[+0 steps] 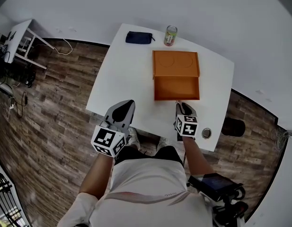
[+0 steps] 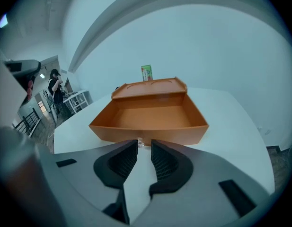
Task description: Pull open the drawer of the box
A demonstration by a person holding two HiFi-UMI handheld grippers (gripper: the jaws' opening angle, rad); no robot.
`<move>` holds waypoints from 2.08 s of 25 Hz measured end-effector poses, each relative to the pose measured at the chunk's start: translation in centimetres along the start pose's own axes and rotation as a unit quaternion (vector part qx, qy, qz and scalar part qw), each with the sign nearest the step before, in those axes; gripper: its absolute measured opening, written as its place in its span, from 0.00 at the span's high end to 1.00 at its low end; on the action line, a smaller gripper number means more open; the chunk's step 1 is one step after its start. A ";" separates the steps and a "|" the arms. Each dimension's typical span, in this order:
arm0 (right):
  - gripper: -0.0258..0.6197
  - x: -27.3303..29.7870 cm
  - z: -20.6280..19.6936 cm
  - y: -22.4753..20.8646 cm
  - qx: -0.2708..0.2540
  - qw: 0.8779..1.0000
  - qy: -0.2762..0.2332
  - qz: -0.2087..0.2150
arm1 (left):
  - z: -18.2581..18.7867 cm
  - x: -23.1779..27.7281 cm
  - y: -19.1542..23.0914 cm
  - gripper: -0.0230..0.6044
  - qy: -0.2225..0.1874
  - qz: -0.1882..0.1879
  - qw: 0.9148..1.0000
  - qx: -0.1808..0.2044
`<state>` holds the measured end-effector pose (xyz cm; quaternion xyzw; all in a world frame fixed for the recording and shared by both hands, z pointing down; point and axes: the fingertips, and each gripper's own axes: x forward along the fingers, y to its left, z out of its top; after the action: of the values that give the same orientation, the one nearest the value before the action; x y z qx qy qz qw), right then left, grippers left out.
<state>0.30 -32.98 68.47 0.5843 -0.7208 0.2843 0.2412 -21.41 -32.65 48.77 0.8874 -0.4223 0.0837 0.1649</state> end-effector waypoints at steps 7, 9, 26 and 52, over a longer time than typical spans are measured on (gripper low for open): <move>0.96 -9.3 9.2 -2.8 -0.015 0.984 -0.178 0.014 | 2.1 0.1 -2.6 0.95 -0.028 0.026 0.999 0.015; 0.96 -12.0 12.0 -3.3 -0.018 0.975 -0.221 0.035 | 2.7 0.0 -3.9 0.95 -0.037 0.040 0.998 0.018; 0.96 -28.1 18.6 -0.4 -0.070 0.930 -0.350 0.084 | 8.7 -6.1 -12.1 0.95 -0.119 0.022 0.992 0.047; 0.96 -39.7 11.7 5.7 -0.099 0.928 -0.350 0.076 | 6.7 -16.7 -16.0 0.95 -0.135 0.001 0.990 0.038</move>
<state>2.52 -12.22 32.30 0.5633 -0.8262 0.0063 0.0074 -19.45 -13.63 34.17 0.8956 -0.4385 -0.0210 0.0727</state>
